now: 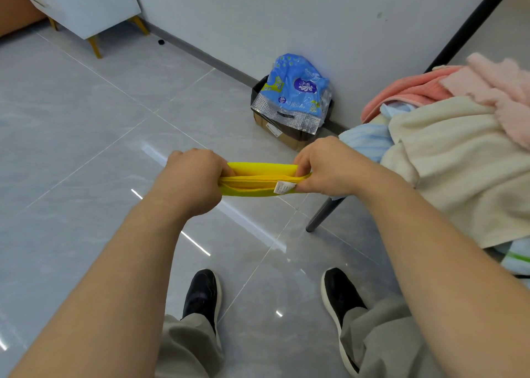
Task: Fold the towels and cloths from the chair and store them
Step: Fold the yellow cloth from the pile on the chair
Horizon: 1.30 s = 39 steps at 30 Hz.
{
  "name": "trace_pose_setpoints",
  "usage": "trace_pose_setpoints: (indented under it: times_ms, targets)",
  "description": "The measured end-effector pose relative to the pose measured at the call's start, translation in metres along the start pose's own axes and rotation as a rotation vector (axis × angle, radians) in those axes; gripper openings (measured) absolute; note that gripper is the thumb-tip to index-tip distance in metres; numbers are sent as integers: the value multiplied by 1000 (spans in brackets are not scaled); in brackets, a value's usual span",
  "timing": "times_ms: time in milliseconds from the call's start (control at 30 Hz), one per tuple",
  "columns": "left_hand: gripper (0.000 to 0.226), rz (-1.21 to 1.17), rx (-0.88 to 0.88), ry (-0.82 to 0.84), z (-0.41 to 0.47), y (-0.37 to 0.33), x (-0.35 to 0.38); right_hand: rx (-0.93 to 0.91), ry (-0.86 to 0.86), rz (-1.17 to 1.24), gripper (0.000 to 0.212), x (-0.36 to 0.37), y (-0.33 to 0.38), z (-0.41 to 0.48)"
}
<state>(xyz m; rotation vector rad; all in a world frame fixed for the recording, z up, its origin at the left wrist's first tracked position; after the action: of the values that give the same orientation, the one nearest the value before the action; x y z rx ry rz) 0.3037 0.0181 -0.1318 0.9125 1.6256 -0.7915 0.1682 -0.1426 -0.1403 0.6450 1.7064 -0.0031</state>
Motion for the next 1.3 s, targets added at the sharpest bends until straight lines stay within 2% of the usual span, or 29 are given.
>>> trace_pose_setpoints:
  times_ms: [167,333,433,533,567,667,800,967,1067,1200,1300]
  targets:
    - [46,50,22,-53,5,-2,1,41,-20,46,25,-1,-5,-1]
    - [37,-162,-16,-123,3,7,2,85,-69,209,17,-8,-14,-1]
    - [42,-327,-110,-106,0,16,4,66,-113,336,29,-15,-19,-3]
    - [48,-363,-104,-9,-3,15,7,62,-83,411,49,-14,-20,-5]
    - [46,-353,-89,9,-2,14,7,58,-68,406,48,-14,-20,-4]
    - [33,-377,-82,-8,-2,16,3,80,-62,408,20,-15,-25,-3]
    - [25,-743,-215,-60,-6,29,-6,129,-125,503,11,-24,-30,-8]
    - [25,-1108,-326,-38,-13,40,-13,199,-153,806,17,-27,-32,-11]
    - [28,-1354,-352,-5,-14,39,-19,195,-117,1010,11,-27,-22,-11]
    - [25,-1730,-414,-28,-10,39,-2,225,-165,1270,16,-1,-13,-1]
    - [16,-1952,-538,-64,7,51,35,272,-243,1233,9,44,-20,18]
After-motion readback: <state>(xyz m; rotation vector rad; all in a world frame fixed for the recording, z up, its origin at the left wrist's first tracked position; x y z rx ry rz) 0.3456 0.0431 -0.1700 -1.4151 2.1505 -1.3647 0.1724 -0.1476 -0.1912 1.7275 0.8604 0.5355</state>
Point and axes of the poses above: each hand's wrist, its own z-axis towards the middle knuckle, its own x-axis out of the palm, y = z × x, the point moved 5 cm from there along z, towards the middle knuckle, and after that the axes turned 2 degrees about z, right-handed, at the moved point
